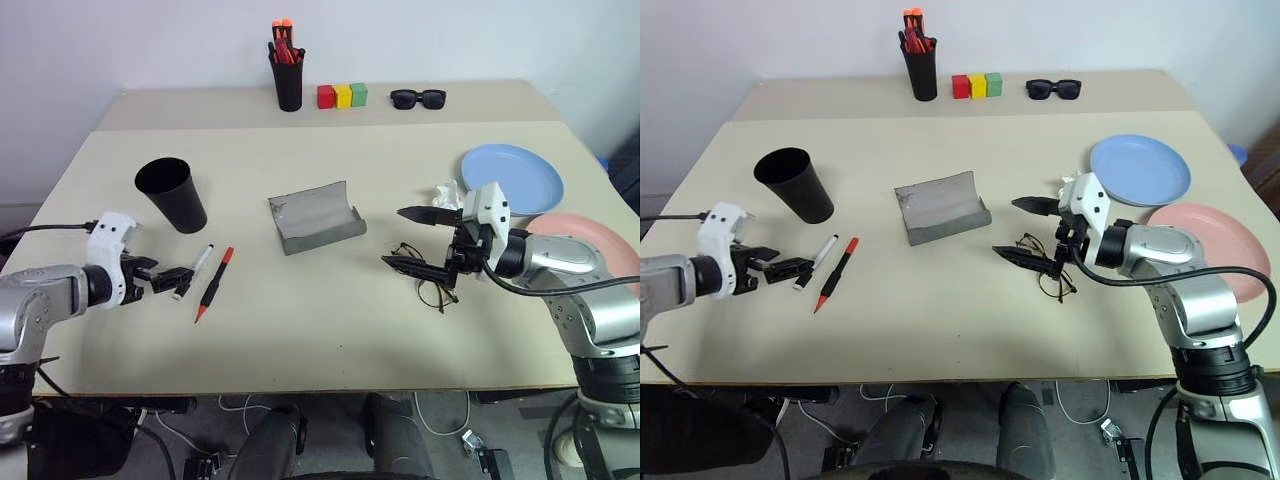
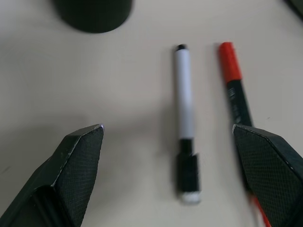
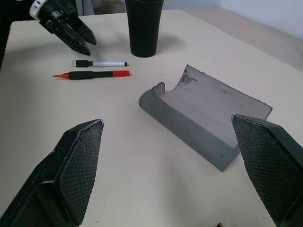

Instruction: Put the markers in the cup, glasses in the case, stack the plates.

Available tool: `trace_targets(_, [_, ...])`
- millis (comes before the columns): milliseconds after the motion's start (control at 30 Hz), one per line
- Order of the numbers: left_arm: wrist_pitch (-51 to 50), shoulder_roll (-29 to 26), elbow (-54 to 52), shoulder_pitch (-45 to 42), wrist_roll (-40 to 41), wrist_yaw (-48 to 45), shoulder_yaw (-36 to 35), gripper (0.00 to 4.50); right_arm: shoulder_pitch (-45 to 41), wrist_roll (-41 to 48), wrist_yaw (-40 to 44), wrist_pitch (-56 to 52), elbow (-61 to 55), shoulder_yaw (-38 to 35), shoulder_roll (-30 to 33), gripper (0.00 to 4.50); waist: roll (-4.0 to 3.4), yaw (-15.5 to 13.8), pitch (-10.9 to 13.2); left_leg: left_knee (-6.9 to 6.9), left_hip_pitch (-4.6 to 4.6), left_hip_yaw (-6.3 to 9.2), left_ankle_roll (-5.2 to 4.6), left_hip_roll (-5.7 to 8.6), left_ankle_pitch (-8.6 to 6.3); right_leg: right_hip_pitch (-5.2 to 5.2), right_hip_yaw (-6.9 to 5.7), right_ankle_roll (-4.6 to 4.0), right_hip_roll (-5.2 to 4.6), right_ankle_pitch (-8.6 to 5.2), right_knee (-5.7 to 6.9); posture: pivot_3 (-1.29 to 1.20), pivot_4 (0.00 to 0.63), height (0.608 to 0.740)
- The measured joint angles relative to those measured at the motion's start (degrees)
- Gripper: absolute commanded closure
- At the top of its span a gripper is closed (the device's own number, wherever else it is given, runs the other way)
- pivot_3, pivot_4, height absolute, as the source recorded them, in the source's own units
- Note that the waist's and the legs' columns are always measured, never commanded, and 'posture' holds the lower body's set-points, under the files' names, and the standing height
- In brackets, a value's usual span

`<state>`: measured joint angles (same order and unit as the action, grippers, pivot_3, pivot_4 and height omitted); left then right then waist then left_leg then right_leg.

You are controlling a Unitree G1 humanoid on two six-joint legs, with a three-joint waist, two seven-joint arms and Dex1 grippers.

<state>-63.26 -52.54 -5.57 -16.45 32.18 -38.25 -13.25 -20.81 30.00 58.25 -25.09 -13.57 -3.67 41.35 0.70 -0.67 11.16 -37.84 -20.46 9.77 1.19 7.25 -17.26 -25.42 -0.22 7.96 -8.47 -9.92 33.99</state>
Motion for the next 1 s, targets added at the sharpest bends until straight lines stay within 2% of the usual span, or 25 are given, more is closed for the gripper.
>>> trace_targets(300, [0.4, 0.2, 2.7, -3.1, -3.7, -0.1, 7.0, 0.00, 1.8, 0.0, -0.8, 0.2, -0.3, -0.7, 0.1, 0.06, -0.01, 0.0, 0.0, 0.00, -0.01, -0.01, 0.02, -0.03, -0.02, -0.02, 0.00, -0.02, 0.03, 0.01, 0.00, 0.00, 0.150, 0.740])
trace_targets(400, [0.6, 0.1, 2.8, -3.8, -5.1, -0.5, 8.3, 0.81, 2.9, 0.0, -1.3, 0.2, -0.8, -1.4, 0.1, 0.00, -0.01, 0.0, 0.0, 0.00, 0.00, -0.01, 0.02, -0.03, -0.02, -0.02, 0.01, -0.02, 0.03, 0.01, 0.00, 0.00, 0.150, 0.740])
trace_targets(600, [1.0, -0.4, 3.3, -4.5, -6.8, -1.6, 10.3, 3.85, 4.1, 0.0, -2.2, 0.2, -2.1, -1.8, 0.2, 0.00, -0.02, 0.0, 0.0, 0.00, 0.02, -0.01, 0.01, -0.03, -0.02, 0.00, 0.02, 0.02, 0.02, -0.01, 0.00, 0.00, 0.150, 0.740])
trace_targets(633, [0.9, -0.4, 3.3, -4.5, -6.8, -2.0, 10.3, 4.46, 4.1, 0.0, -2.2, 0.2, -2.1, -1.8, 0.2, 0.00, -0.02, 0.0, 0.0, 0.00, 0.02, -0.01, 0.01, -0.03, -0.02, 0.00, 0.02, 0.03, 0.02, -0.02, 0.00, 0.00, 0.150, 0.740])
trace_targets(800, [2.2, -1.2, 3.1, -3.7, -7.4, -4.0, 10.6, 4.46, 4.1, 0.0, -2.6, 0.4, -2.1, -1.8, 0.2, 0.00, -0.04, 0.1, 0.0, 0.00, 0.04, -0.01, 0.01, -0.03, -0.02, 0.00, 0.02, 0.03, 0.02, -0.02, 0.00, 0.00, 0.150, 0.740])
trace_targets(900, [7.8, -0.7, 3.0, -1.8, -6.9, -7.7, 9.6, 4.46, 4.6, -0.2, -2.3, 0.9, -1.9, -1.8, 0.2, 0.00, -0.04, 0.0, 0.0, 0.00, 0.01, -0.01, 0.01, -0.03, -0.03, -0.01, 0.03, -0.01, 0.02, 0.00, -0.01, 0.00, 0.150, 0.740])
trace_targets(1000, [16.4, 3.2, 2.8, -2.0, -5.2, -10.7, 7.0, 4.46, 4.6, 0.1, -1.4, 0.9, -0.3, -1.8, 0.3, 0.00, 0.02, -0.2, 0.0, -0.05, -0.03, -0.01, 0.01, -0.03, -0.02, 0.01, 0.01, -0.04, 0.02, 0.03, -0.02, 0.00, 0.150, 0.740])
